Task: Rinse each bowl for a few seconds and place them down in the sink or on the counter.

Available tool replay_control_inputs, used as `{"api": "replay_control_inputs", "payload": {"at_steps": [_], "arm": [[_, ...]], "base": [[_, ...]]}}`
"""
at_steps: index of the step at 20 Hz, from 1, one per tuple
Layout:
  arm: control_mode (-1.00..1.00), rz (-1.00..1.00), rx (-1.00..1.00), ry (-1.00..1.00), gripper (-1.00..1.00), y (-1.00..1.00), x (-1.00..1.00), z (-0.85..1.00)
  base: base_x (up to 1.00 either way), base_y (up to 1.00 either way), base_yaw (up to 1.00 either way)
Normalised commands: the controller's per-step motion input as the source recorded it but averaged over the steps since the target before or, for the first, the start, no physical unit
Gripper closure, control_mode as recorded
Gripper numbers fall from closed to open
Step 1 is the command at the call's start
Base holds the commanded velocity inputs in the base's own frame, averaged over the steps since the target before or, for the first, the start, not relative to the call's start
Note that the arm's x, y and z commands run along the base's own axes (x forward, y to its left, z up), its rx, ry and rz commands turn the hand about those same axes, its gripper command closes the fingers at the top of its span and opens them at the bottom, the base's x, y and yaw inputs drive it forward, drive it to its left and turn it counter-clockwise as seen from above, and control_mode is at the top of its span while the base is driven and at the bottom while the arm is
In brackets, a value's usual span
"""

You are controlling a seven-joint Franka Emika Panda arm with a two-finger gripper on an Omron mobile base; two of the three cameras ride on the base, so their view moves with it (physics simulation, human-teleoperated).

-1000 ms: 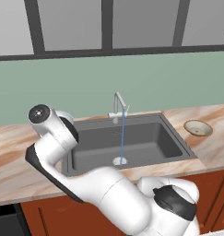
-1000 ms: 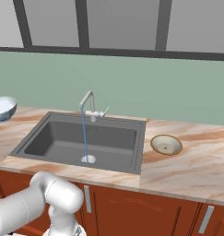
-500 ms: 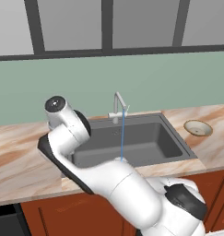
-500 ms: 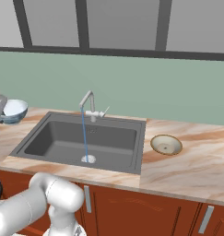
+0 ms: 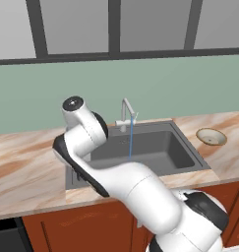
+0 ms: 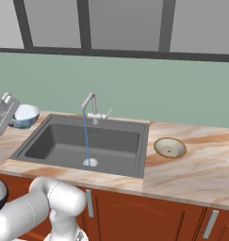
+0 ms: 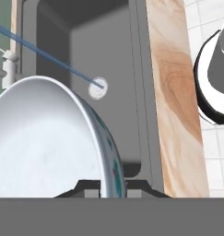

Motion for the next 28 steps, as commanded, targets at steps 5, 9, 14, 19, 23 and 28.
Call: {"api": "replay_control_inputs", "payload": {"at_steps": [5,9,14,19,23,28], "arm": [[-1.00,-0.06,-0.01,0.05,1.00,-0.37,0.05,-0.08],[-1.00,-0.06,-0.02,0.04,1.00,-0.33,0.08,-0.14],[-1.00,-0.06,-0.02,0.04,1.00,-0.31,0.13,-0.19],[-1.00,-0.06,-0.02,0.04,1.00,-0.33,0.15,-0.20],[-1.00,-0.06,-0.01,0.04,1.00,-0.35,0.17,-0.18],[-1.00,-0.05,-0.02,0.03,1.00,-0.30,0.24,-0.18]], "base": [[0.00,0.00,0.00],[0.00,0.00,0.00],[0.00,0.00,0.00],[0.00,0.00,0.00],[0.00,0.00,0.00],[0.00,0.00,0.00]]}}
